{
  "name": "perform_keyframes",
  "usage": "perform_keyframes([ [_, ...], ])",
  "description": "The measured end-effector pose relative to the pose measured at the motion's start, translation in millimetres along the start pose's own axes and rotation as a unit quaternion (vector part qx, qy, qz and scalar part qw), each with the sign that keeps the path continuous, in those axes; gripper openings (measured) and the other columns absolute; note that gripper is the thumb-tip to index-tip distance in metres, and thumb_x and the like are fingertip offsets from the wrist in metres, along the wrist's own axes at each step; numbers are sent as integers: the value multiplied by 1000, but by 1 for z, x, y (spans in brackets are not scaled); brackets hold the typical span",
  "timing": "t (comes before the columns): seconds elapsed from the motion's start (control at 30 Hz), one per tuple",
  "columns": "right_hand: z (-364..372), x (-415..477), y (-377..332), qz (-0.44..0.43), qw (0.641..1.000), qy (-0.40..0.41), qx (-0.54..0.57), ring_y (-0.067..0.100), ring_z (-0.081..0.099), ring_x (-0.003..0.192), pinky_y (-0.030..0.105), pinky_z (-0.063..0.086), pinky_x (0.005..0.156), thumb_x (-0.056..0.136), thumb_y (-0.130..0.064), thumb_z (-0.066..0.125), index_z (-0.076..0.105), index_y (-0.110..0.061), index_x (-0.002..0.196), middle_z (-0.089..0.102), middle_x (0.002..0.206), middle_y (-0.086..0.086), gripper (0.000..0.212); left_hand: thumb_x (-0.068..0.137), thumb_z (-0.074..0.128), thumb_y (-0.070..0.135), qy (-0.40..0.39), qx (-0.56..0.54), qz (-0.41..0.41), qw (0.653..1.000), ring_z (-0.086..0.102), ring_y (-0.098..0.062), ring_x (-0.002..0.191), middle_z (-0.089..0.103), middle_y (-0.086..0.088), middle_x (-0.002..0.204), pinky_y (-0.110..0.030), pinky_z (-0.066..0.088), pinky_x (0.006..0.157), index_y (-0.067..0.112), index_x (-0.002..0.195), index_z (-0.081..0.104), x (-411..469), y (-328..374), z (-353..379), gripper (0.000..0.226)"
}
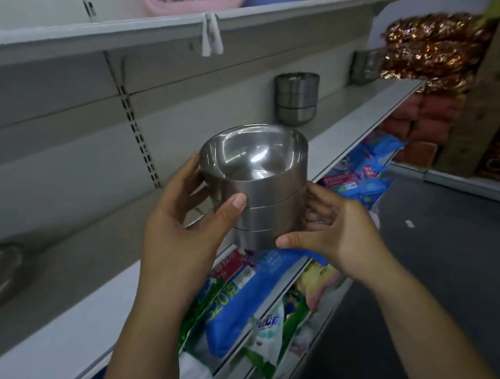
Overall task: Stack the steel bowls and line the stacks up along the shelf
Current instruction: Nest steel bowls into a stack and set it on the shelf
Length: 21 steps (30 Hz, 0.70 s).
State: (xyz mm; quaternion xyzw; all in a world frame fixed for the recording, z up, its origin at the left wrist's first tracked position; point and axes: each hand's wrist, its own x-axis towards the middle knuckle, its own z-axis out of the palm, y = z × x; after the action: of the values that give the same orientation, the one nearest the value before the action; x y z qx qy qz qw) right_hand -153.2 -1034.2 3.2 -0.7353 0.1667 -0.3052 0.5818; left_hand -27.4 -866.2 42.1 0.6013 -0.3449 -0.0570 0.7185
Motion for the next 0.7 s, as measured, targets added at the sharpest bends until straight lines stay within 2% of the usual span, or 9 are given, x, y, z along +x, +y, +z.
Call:
perform_keyframes([
  [0.1, -21, 22, 10, 3, 1000, 8, 2, 0, 70, 105, 12, 53, 84, 58, 2, 93, 62, -23, 132, 76, 111, -15, 84, 74, 81, 15, -12, -1, 0, 1000, 64, -12, 122, 68, 4, 130, -14, 54, 84, 23, 139, 58, 24, -11, 26, 70],
  [0.23, -44, 58, 20, 9, 1000, 18, 21, -4, 71, 99, 10, 52, 81, 62, 11, 88, 62, -37, 114, 76, 100, -24, 75, 78, 81, 10, -25, 8, 0, 1000, 64, -10, 121, 68, 7, 129, -17, 56, 85, 32, 134, 59, 61, -29, 54, 64],
  [0.33, -61, 91, 27, -5, 1000, 23, 18, 2, 73, 100, 13, 54, 83, 65, 10, 88, 65, -36, 112, 77, 105, -17, 70, 80, 82, 14, -39, 29, 4, 999, 64, -3, 117, 69, 12, 126, -20, 57, 90, 36, 131, 60, 97, -38, 77, 60],
  [0.53, -92, 151, 47, -25, 998, 51, 9, 0, 72, 94, 11, 53, 81, 61, 9, 90, 65, -37, 109, 77, 99, -19, 70, 84, 79, 10, -72, 44, 9, 996, 63, 0, 115, 66, 12, 128, -11, 53, 84, 32, 134, 59, 154, -58, 118, 57],
  [0.7, -108, 201, 74, -20, 1000, 11, 20, 6, 73, 101, 16, 55, 87, 61, 11, 89, 64, -30, 118, 78, 106, -14, 74, 85, 79, 19, -42, 92, -7, 995, 59, 11, 114, 61, 19, 131, -3, 49, 77, 33, 140, 54, 182, -80, 137, 62],
])
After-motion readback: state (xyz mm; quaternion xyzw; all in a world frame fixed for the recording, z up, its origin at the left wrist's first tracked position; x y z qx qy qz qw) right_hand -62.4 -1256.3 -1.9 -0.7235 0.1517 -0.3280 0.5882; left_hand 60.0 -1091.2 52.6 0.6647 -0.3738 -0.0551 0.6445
